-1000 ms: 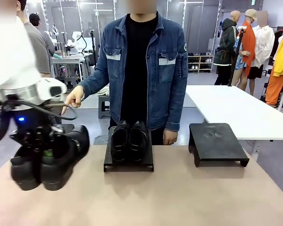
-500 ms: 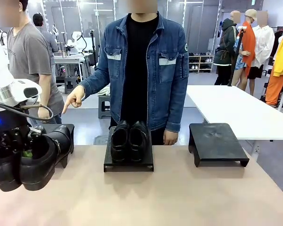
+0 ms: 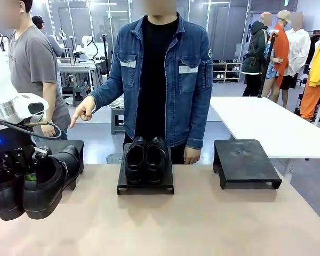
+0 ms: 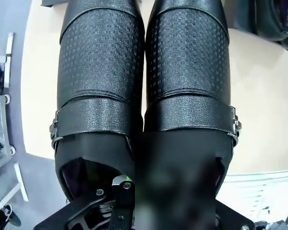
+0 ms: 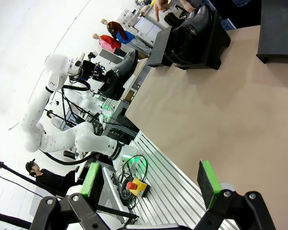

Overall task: Place the shoes on the stand as instructed by the person.
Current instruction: Pick up another pair of Shoes and place it on the Shoes Stand indicated by the person.

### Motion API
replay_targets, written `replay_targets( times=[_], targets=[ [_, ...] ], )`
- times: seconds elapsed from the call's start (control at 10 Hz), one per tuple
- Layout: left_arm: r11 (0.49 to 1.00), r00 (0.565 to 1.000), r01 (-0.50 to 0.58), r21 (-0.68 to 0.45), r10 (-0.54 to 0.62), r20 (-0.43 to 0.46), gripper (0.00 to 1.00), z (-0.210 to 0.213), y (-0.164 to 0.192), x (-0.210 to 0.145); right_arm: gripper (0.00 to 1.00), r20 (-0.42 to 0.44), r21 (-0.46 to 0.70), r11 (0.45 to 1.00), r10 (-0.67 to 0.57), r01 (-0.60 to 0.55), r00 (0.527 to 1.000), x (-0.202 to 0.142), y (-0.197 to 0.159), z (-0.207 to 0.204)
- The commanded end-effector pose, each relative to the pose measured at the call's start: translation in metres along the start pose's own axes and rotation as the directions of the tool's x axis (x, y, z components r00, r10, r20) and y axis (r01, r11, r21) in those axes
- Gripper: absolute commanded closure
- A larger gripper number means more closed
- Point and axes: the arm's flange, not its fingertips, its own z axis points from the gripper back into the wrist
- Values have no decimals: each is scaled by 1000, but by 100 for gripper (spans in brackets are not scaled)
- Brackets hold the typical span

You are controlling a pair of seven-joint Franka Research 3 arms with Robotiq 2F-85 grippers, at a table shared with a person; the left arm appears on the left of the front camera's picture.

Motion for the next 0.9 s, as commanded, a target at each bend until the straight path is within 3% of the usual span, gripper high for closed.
replay_targets(
  times=[0.0,0.1,0.4,0.7,0.8],
  targets=[
    [1000,1000,11,-3,-11,17,100,7,1,1,0,16,9,1000,19,-20,1000,1,0,2],
    [1000,1000,0,0,0,0,93,0,0,0,0,16,9,1000,19,-20,1000,1,0,2],
    [996,976,-39,79,20,219,93,2,18,56,0,16,9,1000,19,-20,1000,1,0,2],
    [988,959,-32,154,-13,285,93,-10,35,124,0,16,9,1000,19,-20,1000,1,0,2],
    [991,962,-21,136,-16,271,93,-22,38,141,0,16,9,1000,19,-20,1000,1,0,2]
  ],
)
